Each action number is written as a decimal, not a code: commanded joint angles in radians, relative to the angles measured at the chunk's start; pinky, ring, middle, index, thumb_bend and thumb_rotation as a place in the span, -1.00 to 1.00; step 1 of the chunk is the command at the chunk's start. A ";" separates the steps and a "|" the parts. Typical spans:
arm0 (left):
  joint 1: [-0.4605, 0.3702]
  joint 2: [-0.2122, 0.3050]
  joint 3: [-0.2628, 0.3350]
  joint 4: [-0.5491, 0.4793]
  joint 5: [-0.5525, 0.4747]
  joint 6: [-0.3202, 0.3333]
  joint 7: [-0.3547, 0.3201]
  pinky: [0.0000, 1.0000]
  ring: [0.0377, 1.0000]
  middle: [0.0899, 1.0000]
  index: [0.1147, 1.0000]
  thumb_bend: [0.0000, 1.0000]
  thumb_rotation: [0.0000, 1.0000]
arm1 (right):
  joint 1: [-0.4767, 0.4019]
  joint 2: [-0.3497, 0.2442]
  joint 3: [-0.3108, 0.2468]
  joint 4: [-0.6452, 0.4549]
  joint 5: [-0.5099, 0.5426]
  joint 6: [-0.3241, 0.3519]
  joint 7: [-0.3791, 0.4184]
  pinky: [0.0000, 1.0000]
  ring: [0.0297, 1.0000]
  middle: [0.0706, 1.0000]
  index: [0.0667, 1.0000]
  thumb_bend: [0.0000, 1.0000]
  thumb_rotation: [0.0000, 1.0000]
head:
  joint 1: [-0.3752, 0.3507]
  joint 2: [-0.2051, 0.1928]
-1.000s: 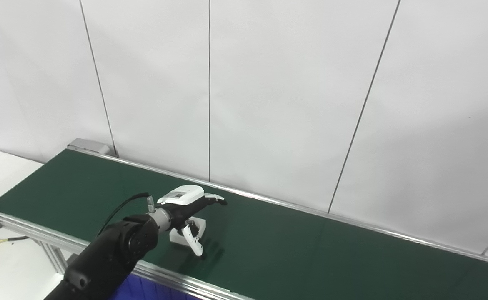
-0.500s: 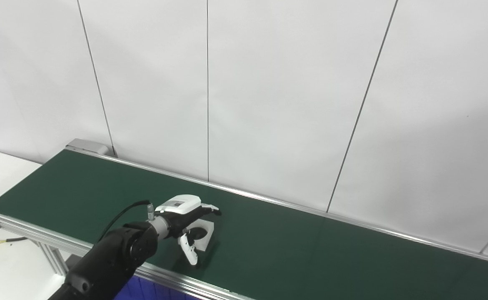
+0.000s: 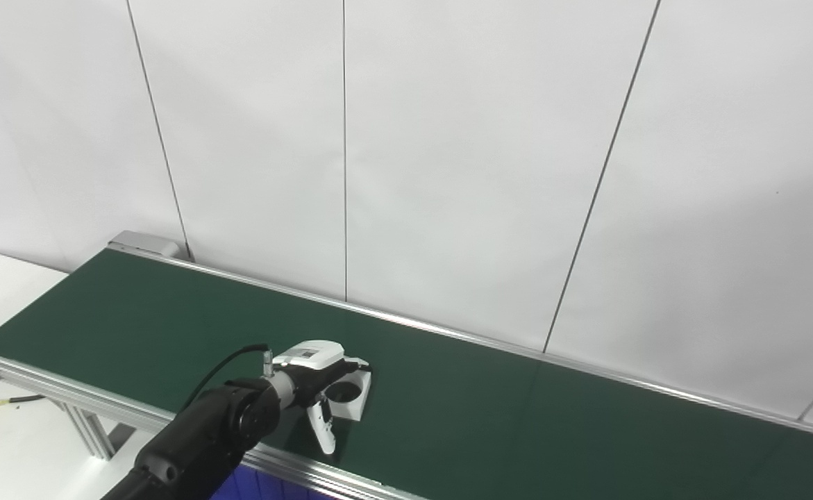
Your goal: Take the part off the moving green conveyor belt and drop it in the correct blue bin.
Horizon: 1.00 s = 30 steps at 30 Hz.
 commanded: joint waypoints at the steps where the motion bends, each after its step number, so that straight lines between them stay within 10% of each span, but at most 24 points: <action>1: -0.064 0.008 0.005 0.003 0.009 0.019 0.024 0.84 0.85 0.84 0.77 0.81 -0.97 | -0.009 0.002 -0.003 -0.025 0.006 -0.025 0.001 0.48 0.60 0.67 0.79 0.61 -0.36 | 0.001 -0.002; 18: -0.104 0.008 0.006 0.021 0.012 0.003 0.056 0.72 0.75 0.75 0.63 0.78 -1.00 | -0.003 0.010 0.001 -0.027 0.003 -0.027 -0.003 0.49 0.61 0.67 0.78 0.59 -0.39 | -0.008 0.007; 22: -0.103 0.010 -0.001 0.051 0.028 -0.029 0.119 0.56 0.57 0.56 0.31 0.72 -1.00 | -0.003 0.012 0.002 -0.031 -0.001 -0.026 -0.004 0.48 0.61 0.67 0.78 0.58 -0.35 | -0.008 0.010; 24: -0.104 0.011 -0.005 0.080 0.029 -0.058 0.154 0.53 0.48 0.39 -0.08 0.16 -0.92 | -0.001 0.012 0.002 -0.035 0.001 -0.024 -0.002 0.48 0.61 0.68 0.79 0.59 -0.32 | -0.009 0.013; 30: -0.075 0.012 -0.026 0.111 0.056 -0.124 0.250 0.24 0.15 0.03 -0.20 0.03 -0.99 | 0.004 0.013 0.002 -0.046 -0.002 -0.019 -0.002 0.49 0.61 0.68 0.80 0.60 -0.30 | -0.013 0.016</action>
